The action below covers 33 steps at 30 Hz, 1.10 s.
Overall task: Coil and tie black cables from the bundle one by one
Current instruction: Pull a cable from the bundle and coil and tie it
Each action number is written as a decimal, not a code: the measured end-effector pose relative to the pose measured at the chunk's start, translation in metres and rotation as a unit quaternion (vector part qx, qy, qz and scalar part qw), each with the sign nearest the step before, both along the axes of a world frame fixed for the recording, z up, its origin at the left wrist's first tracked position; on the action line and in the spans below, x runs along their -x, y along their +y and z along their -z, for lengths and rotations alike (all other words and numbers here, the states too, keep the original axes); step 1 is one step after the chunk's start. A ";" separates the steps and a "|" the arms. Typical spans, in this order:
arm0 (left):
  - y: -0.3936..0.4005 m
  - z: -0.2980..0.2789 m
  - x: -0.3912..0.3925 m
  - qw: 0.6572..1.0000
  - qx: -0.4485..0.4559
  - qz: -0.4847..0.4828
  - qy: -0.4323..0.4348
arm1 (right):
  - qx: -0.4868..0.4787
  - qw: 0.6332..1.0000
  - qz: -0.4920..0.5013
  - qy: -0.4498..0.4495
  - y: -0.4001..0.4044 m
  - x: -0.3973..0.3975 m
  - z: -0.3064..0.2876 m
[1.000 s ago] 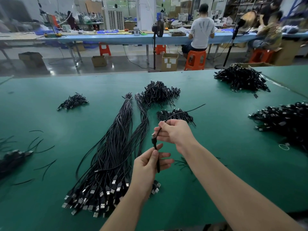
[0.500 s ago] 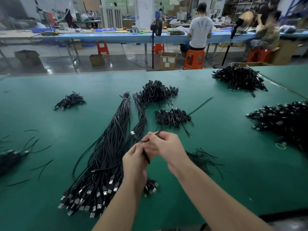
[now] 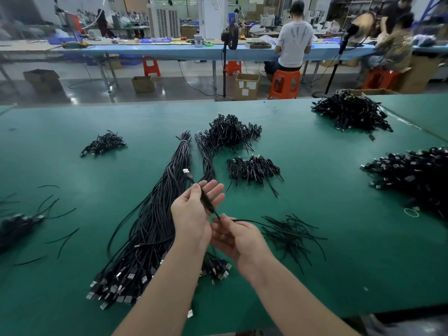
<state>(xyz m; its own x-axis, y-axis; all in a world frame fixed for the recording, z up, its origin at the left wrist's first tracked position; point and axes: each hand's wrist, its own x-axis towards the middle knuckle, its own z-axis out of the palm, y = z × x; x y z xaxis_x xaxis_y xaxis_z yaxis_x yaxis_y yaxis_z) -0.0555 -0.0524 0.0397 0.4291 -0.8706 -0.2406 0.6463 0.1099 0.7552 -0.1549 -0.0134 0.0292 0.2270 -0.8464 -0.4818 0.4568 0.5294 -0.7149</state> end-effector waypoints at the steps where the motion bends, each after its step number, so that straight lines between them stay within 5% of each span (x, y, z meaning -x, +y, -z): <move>1: 0.000 0.000 0.000 1.000 -0.002 0.003 -0.003 | -0.014 1.000 -0.008 -0.002 -0.001 0.001 0.000; 14: 0.026 -0.015 0.009 0.982 0.061 0.153 -0.096 | -0.164 0.982 -0.066 -0.059 -0.018 0.025 0.031; 18: 0.030 -0.015 0.011 0.972 0.094 0.148 -0.155 | -0.107 0.987 -0.107 -0.045 -0.027 0.027 0.026; 22: 0.027 -0.015 0.007 0.972 0.092 0.134 -0.168 | 0.053 0.986 -0.156 0.026 -0.030 0.029 0.011; 26: 0.024 -0.018 0.002 0.978 0.076 0.123 -0.153 | 0.186 0.947 -0.249 0.082 -0.027 0.036 -0.002; 33: 0.022 -0.020 -0.005 0.980 0.091 0.139 -0.107 | 0.310 0.841 -0.309 0.317 -0.032 0.038 -0.010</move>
